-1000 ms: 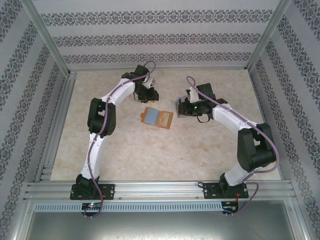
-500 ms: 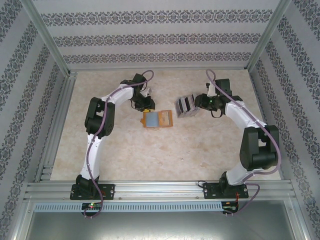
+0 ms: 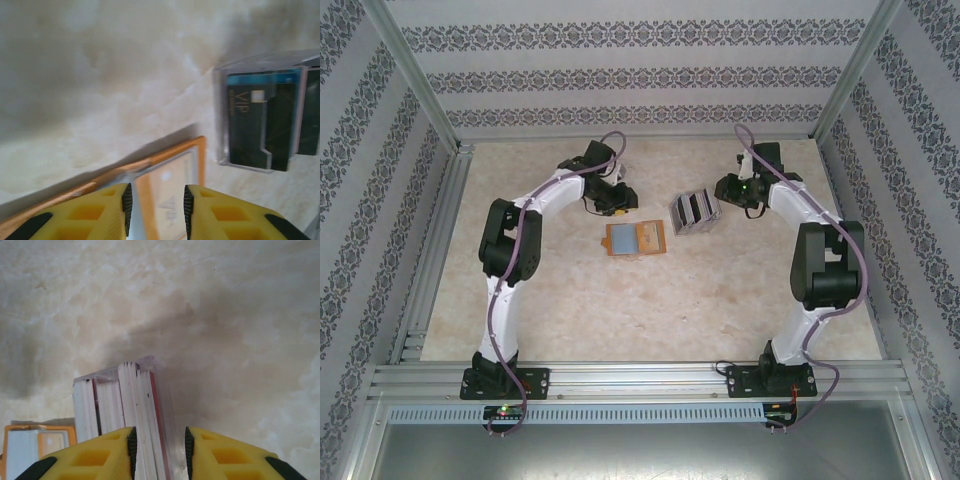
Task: Put the credit cards into the card holder
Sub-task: Rotate the card holder at the center of the table, then pick up the credit card from the storage box.
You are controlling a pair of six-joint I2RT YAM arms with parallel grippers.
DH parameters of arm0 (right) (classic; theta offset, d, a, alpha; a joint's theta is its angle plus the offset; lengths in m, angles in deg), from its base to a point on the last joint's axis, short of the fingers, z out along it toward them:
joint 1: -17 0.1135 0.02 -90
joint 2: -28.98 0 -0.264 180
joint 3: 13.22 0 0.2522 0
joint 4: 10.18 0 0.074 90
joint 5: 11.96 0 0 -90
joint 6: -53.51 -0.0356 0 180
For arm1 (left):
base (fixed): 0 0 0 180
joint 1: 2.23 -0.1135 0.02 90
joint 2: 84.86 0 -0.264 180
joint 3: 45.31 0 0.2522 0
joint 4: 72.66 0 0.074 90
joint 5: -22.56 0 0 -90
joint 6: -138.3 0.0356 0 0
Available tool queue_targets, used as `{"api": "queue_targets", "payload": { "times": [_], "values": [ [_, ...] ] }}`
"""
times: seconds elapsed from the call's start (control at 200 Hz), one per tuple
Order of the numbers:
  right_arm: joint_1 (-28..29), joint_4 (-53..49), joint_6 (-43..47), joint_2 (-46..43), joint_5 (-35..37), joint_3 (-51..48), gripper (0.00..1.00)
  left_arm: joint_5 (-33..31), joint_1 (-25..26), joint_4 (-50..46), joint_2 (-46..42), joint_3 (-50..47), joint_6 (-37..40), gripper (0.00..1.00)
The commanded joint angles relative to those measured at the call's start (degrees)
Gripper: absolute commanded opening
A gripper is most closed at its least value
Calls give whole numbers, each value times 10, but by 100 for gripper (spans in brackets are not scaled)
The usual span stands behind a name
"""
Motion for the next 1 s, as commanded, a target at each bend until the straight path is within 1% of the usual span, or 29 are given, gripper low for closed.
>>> {"api": "queue_targets", "payload": {
  "times": [0.0, 0.105, 0.195, 0.325, 0.465, 0.63, 0.759, 0.994],
  "values": [
    [0, -8, 17, 18, -16, 19, 35, 19, 17, 129, -18, -41, -91, 36],
    [0, 7, 12, 27, -33, 18, 35, 18, 35, 182, -14, -50, -128, 37],
    [1, 9, 11, 34, -41, 21, 35, 18, 50, 196, -2, -36, -144, 38],
    [6, 17, 8, 34, -54, 13, 35, 14, 65, 195, 20, -16, -150, 38],
    [17, 15, 12, 41, -54, 16, 35, 11, 70, 214, 35, -10, -168, 39],
    [19, 18, 14, 39, -56, 10, 35, 10, 81, 212, 56, 8, -172, 40],
    [20, 25, 16, 32, -58, -1, 35, 10, 88, 232, 59, 5, -183, 40],
    [20, 25, 24, 35, -47, -9, 36, 4, 99, 234, 66, 11, -186, 41]
  ]
}}
